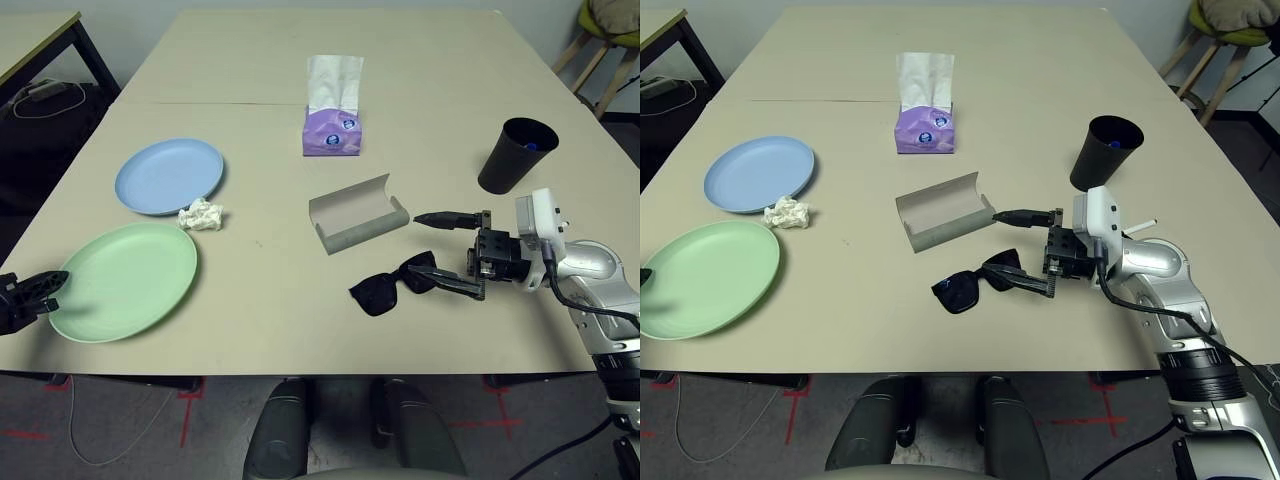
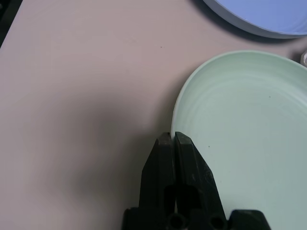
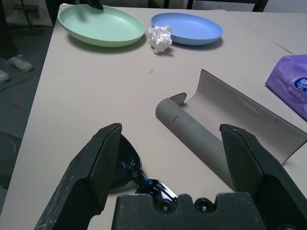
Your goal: Organize and tidy the items on the table.
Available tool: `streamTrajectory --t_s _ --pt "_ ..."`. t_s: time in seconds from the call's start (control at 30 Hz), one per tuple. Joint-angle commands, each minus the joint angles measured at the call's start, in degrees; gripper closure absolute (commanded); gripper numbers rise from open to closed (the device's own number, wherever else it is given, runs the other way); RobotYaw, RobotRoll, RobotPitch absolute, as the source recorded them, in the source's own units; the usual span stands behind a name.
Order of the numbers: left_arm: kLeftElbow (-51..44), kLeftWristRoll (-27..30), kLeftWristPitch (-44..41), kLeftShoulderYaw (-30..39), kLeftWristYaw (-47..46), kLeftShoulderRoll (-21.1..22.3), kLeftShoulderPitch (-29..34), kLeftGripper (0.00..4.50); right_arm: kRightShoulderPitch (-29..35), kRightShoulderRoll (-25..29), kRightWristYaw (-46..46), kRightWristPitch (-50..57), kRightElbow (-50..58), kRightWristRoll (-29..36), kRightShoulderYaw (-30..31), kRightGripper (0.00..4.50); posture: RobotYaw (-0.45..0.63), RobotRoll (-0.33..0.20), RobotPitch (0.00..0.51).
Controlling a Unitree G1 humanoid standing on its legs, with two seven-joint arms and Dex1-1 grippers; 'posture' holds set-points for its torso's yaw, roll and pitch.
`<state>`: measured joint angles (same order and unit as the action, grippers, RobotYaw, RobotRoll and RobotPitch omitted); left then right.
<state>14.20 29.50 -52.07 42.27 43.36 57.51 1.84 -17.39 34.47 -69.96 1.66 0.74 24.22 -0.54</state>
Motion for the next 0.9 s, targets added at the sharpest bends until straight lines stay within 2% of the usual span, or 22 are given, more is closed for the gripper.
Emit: streamTrajectory --t_s 0.03,0.27,0.47,0.73,0.9 --pt "-1.86 1.58 -2.29 2.77 -1.55 -0.40 -0.63 4.49 -0.34 0.13 -0.81 -0.61 -1.12 -0.13 0.59 0.00 0.10 0.000 0.144" --pt "-1.79 3.81 -6.25 2.29 -5.07 0.30 -10.03 4.49 -1.09 -0.40 -1.32 -1.20 -2.24 -0.38 0.97 0.00 0.11 0.000 0.142" --pt "3.39 2.01 -5.55 -1.66 -7.56 0.72 -17.93 4.49 -0.79 -0.64 -0.45 -0.35 -0.57 -0.33 1.14 0.00 0.10 0.000 0.143" --pt "11.82 -2.14 1.74 -9.60 -15.25 -5.75 -32.02 4.49 -0.41 -0.85 1.35 -0.08 0.35 -0.53 0.84 0.00 0.08 0.000 0.143" --pt "15.97 -3.61 5.91 -12.61 -17.34 -9.36 -38.66 4.49 -0.97 -0.87 3.16 -0.09 -0.11 -0.39 0.00 0.00 0.07 0.000 0.141"
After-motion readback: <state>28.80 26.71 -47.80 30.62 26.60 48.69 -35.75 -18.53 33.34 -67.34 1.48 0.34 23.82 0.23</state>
